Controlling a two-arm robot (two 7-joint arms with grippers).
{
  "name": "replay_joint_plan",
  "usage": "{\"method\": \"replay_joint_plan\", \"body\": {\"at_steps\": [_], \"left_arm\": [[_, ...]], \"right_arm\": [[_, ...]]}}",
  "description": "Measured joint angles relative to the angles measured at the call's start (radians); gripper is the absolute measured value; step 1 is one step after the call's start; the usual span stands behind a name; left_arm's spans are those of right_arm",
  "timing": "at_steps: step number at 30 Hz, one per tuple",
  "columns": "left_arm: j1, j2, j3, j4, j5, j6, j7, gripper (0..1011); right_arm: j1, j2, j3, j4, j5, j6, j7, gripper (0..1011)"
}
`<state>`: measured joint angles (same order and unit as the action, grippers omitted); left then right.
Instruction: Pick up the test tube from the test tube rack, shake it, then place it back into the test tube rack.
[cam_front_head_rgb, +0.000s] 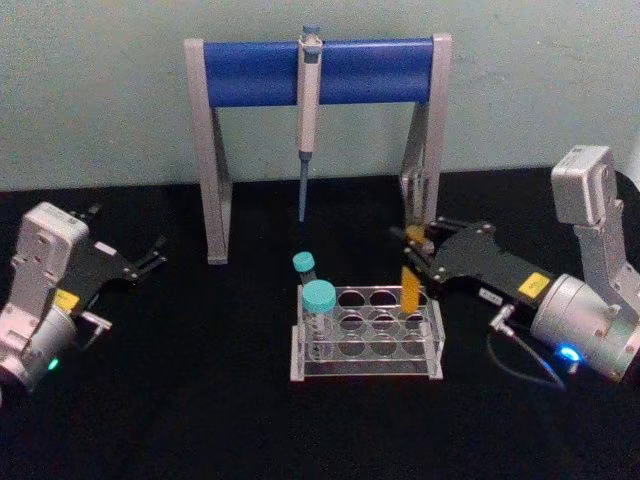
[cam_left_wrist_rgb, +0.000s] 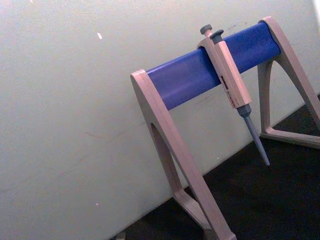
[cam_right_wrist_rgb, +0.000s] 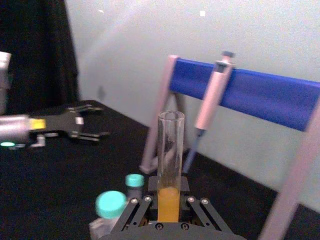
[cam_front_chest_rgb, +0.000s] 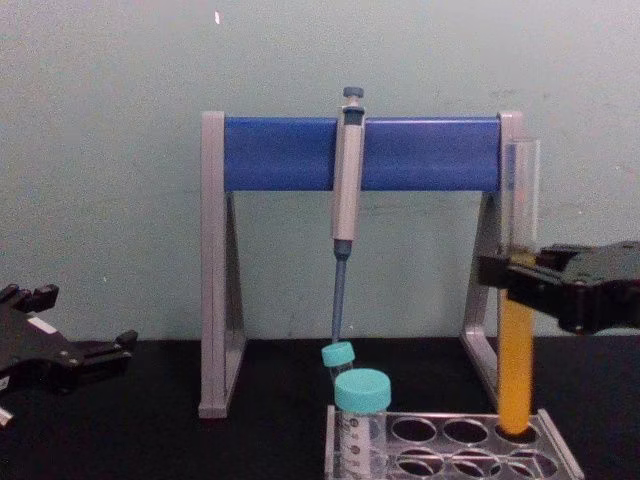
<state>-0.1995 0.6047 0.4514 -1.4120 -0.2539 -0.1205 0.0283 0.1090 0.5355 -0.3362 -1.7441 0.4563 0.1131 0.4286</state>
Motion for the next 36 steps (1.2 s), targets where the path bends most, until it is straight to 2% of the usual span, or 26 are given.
{"method": "replay_joint_plan", "body": {"at_steps": [7, 11, 15, 23, 36], "left_arm": [[0.0, 0.0, 0.0, 0.0, 0.0, 0.0, 0.0, 1001], [0.0, 0.0, 0.0, 0.0, 0.0, 0.0, 0.0, 1001], [0.0, 0.0, 0.0, 0.0, 0.0, 0.0, 0.0, 1001], [0.0, 0.0, 0.0, 0.0, 0.0, 0.0, 0.0, 1001], [0.0, 0.0, 0.0, 0.0, 0.0, 0.0, 0.0, 1001]], "right_arm": [[0.032, -0.017, -0.044, 0.018, 0.022, -0.009, 0.048, 225], [0.083, -0.048, -0.076, 0.072, 0.023, -0.035, 0.064, 225], [0.125, -0.08, -0.089, 0.124, 0.013, -0.062, 0.057, 225], [0.172, -0.119, -0.076, 0.198, -0.017, -0.091, 0.006, 225], [0.164, -0.125, -0.047, 0.207, -0.025, -0.09, -0.01, 225]]}}
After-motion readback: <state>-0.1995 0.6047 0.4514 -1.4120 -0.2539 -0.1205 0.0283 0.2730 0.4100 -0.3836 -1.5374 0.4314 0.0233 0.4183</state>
